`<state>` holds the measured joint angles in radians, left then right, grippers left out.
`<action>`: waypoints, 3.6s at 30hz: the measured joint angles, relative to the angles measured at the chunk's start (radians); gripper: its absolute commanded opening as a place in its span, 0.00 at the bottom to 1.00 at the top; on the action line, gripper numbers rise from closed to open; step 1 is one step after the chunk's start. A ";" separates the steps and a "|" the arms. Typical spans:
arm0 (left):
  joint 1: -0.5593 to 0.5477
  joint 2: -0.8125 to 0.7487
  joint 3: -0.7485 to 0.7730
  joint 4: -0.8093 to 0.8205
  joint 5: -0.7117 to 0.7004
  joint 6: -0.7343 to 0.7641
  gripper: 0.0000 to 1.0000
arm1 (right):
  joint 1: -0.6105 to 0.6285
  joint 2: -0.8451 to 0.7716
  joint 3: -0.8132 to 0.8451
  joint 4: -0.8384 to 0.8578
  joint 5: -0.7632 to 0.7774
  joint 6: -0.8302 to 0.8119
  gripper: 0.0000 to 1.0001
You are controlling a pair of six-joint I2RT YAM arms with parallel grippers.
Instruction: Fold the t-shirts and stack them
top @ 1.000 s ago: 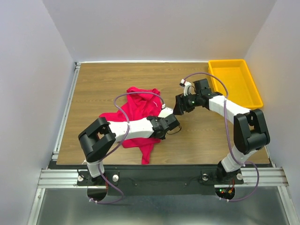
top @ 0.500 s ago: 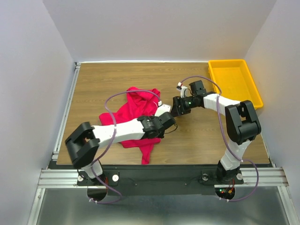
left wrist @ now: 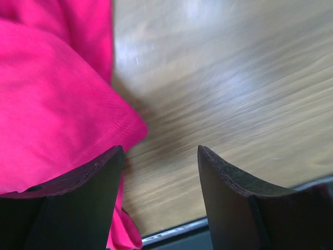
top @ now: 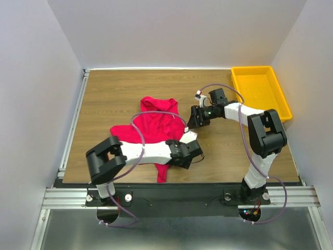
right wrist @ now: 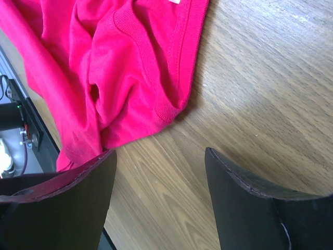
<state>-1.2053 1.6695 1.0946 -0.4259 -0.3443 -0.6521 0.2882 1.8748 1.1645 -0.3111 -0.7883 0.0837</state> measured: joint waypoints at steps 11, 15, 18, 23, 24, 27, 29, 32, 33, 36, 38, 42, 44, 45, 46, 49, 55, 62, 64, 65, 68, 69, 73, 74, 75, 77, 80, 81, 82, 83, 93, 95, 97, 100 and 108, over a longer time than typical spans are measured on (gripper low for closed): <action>-0.051 0.214 0.142 -0.148 -0.204 -0.024 0.66 | 0.000 0.000 0.000 0.004 0.001 0.003 0.74; -0.050 0.215 0.143 -0.181 -0.245 -0.026 0.64 | 0.000 0.000 0.000 0.005 0.001 0.003 0.74; -0.050 0.215 0.143 -0.190 -0.264 -0.027 0.57 | 0.000 0.000 0.000 0.005 0.001 0.003 0.74; -0.048 0.219 0.143 -0.189 -0.280 -0.023 0.19 | 0.000 0.008 0.000 0.005 -0.001 0.003 0.74; -0.047 0.223 0.143 -0.188 -0.280 -0.023 0.13 | 0.000 0.010 0.000 0.005 -0.002 0.003 0.74; -0.045 0.230 0.143 -0.179 -0.282 -0.019 0.00 | 0.000 0.014 0.000 0.005 -0.002 0.003 0.74; -0.043 0.230 0.143 -0.176 -0.286 -0.019 0.00 | 0.000 0.014 0.000 0.005 -0.004 0.003 0.74; -0.043 0.217 0.134 -0.168 -0.285 -0.019 0.00 | 0.000 0.017 0.000 0.006 -0.009 0.003 0.74; -0.039 0.197 0.122 -0.163 -0.284 -0.020 0.00 | 0.000 0.021 0.000 0.006 -0.011 0.003 0.73; -0.021 0.094 0.082 -0.149 -0.265 -0.026 0.00 | 0.000 0.042 0.008 0.005 -0.022 0.005 0.73; 0.010 -0.017 0.041 -0.127 -0.251 -0.028 0.00 | 0.000 0.059 0.019 0.005 -0.029 0.011 0.73; 0.144 -0.315 -0.069 -0.037 -0.179 -0.023 0.00 | 0.000 0.073 0.040 0.005 -0.045 0.023 0.73; 0.234 -0.435 -0.131 0.008 -0.124 -0.013 0.00 | 0.000 0.082 0.058 0.006 -0.056 0.029 0.72; 0.272 -0.468 -0.149 0.019 -0.103 -0.006 0.00 | 0.001 0.087 0.066 0.006 -0.061 0.034 0.72; 0.318 -0.502 -0.171 0.033 -0.077 0.002 0.00 | 0.001 0.097 0.078 0.006 -0.066 0.038 0.72; 0.417 -0.552 -0.207 0.042 -0.019 0.030 0.00 | 0.009 0.125 0.106 0.006 -0.071 0.051 0.69; 0.546 -0.570 -0.216 0.044 0.046 0.079 0.00 | 0.051 0.180 0.160 0.006 -0.044 0.080 0.53; 0.777 -0.659 -0.215 0.045 0.070 0.124 0.00 | 0.087 0.203 0.175 0.000 0.022 0.096 0.00; 0.878 -0.685 -0.215 0.056 0.075 0.134 0.00 | 0.087 0.191 0.161 0.005 0.065 0.088 0.00; 0.916 -0.693 -0.213 0.064 0.076 0.138 0.00 | 0.084 0.173 0.137 0.001 0.087 0.080 0.01; 1.058 -0.702 -0.206 0.107 0.079 0.148 0.00 | 0.062 0.084 0.056 -0.024 0.146 0.043 0.01; 1.105 -0.702 -0.204 0.117 0.082 0.148 0.00 | 0.046 0.040 0.026 -0.047 0.170 0.014 0.01; 1.246 -0.668 -0.185 0.195 0.076 0.150 0.00 | -0.013 -0.105 -0.056 -0.126 0.249 -0.101 0.01; 1.266 -0.651 -0.176 0.212 0.076 0.150 0.00 | -0.027 -0.147 -0.085 -0.145 0.274 -0.128 0.01; 1.282 -0.624 -0.163 0.230 0.075 0.150 0.00 | -0.041 -0.197 -0.117 -0.166 0.305 -0.159 0.01; 1.298 -0.565 -0.134 0.265 0.075 0.152 0.00 | -0.047 -0.263 -0.171 -0.207 0.367 -0.213 0.00; 1.306 -0.481 -0.097 0.299 0.074 0.157 0.00 | -0.052 -0.335 -0.235 -0.256 0.444 -0.275 0.00; 1.306 -0.449 -0.084 0.312 0.074 0.159 0.00 | -0.055 -0.351 -0.248 -0.267 0.463 -0.293 0.01; 1.306 -0.421 -0.076 0.322 0.076 0.159 0.00 | -0.059 -0.362 -0.259 -0.275 0.479 -0.307 0.04; 1.306 -0.393 -0.068 0.330 0.080 0.161 0.00 | -0.068 -0.379 -0.270 -0.292 0.497 -0.330 0.10; 1.306 -0.285 -0.078 0.357 0.210 0.193 0.00 | -0.124 -0.432 -0.114 -0.395 0.465 -0.513 0.82; 1.306 -0.285 -0.087 0.368 0.233 0.205 0.00 | -0.124 -0.377 -0.015 -0.379 0.401 -0.583 0.82; 1.306 -0.285 -0.093 0.371 0.250 0.215 0.00 | -0.124 -0.315 0.052 -0.367 0.335 -0.651 0.82; 1.306 -0.285 -0.103 0.378 0.283 0.231 0.00 | -0.124 -0.198 0.138 -0.362 0.222 -0.765 0.80; 1.307 -0.328 -0.153 0.380 0.348 0.258 0.00 | -0.103 0.076 0.409 -0.362 0.082 -0.752 0.72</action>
<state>0.1013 1.3415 0.9417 -0.0460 0.0040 -0.3943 0.1852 1.9511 1.5738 -0.6735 -0.7067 -0.6678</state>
